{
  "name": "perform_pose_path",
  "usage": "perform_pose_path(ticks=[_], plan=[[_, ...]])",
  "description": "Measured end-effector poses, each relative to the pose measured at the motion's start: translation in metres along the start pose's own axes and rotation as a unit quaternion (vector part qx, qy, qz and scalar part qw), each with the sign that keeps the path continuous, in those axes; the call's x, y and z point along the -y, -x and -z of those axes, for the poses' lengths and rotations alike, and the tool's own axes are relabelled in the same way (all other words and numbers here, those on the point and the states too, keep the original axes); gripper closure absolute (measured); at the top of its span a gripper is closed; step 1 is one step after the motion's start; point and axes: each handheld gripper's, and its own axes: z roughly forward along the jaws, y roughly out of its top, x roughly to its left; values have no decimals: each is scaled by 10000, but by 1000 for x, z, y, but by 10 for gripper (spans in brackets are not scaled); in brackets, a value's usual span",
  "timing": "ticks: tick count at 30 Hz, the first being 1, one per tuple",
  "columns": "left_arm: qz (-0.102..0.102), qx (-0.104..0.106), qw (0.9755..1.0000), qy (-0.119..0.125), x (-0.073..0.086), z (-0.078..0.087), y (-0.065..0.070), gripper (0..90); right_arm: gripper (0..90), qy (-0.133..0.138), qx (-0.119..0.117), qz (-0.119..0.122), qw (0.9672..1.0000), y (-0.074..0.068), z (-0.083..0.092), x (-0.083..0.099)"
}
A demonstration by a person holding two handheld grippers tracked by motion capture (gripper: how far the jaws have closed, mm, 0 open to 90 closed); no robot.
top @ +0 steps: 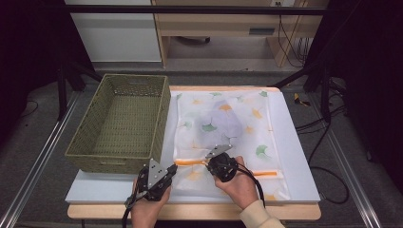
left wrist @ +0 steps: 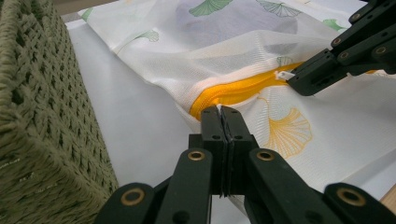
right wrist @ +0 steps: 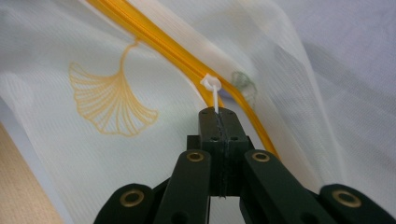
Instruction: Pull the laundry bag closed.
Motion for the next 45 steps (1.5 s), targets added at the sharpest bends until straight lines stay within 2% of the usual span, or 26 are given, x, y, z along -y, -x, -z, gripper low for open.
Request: perform_pose_path(ticks=[27,35,45], plan=[[18,29,10000,-27,3,0,0,890,900,-46,32,-104,9999,7,0,10],[47,20,10000,-4,5,0,-1,890,900,-97,85,-116,9999,12,2,15],[69,30,10000,22,5,0,-1,890,900,-37,101,-140,9998,18,7,18]])
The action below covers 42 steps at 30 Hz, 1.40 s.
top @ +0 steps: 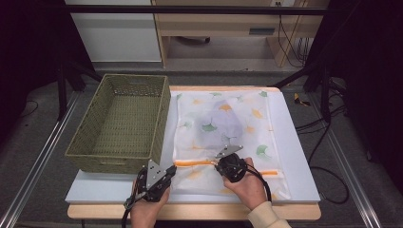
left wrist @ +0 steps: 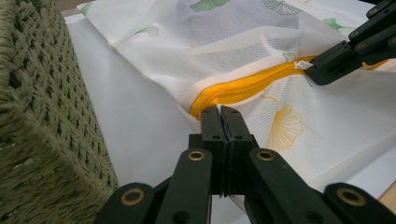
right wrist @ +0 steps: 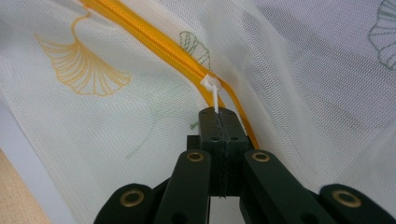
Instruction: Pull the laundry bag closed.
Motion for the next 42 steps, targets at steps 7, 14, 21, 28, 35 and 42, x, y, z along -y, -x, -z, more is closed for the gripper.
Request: perform_pose_path(ticks=[7,14,21,28,35,42], plan=[[27,3,10000,9,1,0,0,889,900,-28,21,-3,10000,0,1,1],[40,21,10000,-6,1,0,0,889,900,-6,26,-2,10000,3,2,3],[62,25,10000,20,2,1,-1,889,900,-39,51,4,10000,5,2,6],[70,27,10000,22,2,0,0,889,900,-49,55,-17,10000,7,4,10],[73,13,10000,23,2,1,-1,889,900,-54,117,-7,9999,8,7,12],[63,6,10000,17,2,0,-1,889,900,-43,117,-81,9999,8,11,16]])
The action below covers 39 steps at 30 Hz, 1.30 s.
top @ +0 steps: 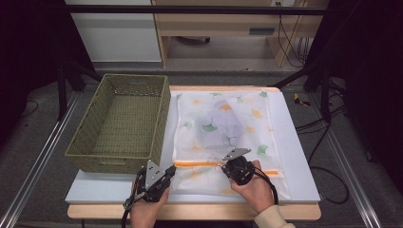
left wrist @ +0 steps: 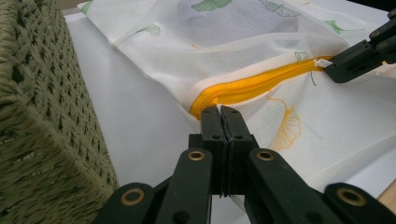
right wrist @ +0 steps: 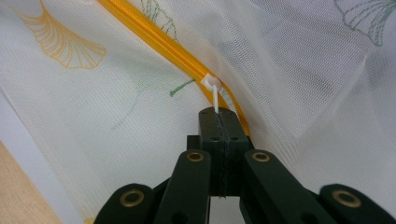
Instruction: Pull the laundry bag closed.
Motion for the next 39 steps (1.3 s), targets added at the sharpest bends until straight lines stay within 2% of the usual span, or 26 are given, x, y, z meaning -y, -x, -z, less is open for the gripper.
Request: perform_pose_path(ticks=[15,23,39], plan=[[13,3,10000,16,0,-1,1,890,900,85,35,-2,10000,1,7,4],[17,4,10000,0,2,0,0,889,900,37,108,26,9999,0,9,6],[25,28,10000,-8,5,-1,3,889,900,-19,151,-26,9999,8,13,11]])
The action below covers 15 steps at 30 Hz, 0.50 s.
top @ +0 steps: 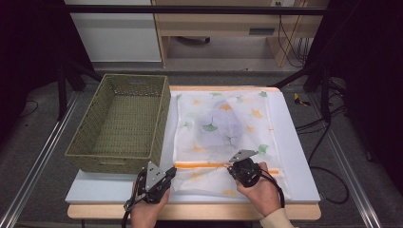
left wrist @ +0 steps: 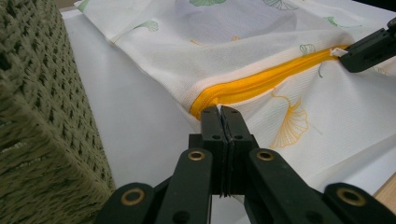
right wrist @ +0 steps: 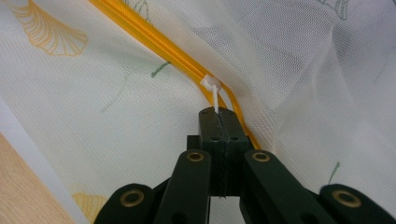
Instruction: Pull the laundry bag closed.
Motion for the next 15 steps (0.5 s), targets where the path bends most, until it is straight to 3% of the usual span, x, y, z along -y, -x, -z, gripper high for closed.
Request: perform_pose_path(ticks=[15], plan=[[15,30,10000,-34,3,-2,2,890,900,-39,55,-40,10000,7,3,5]])
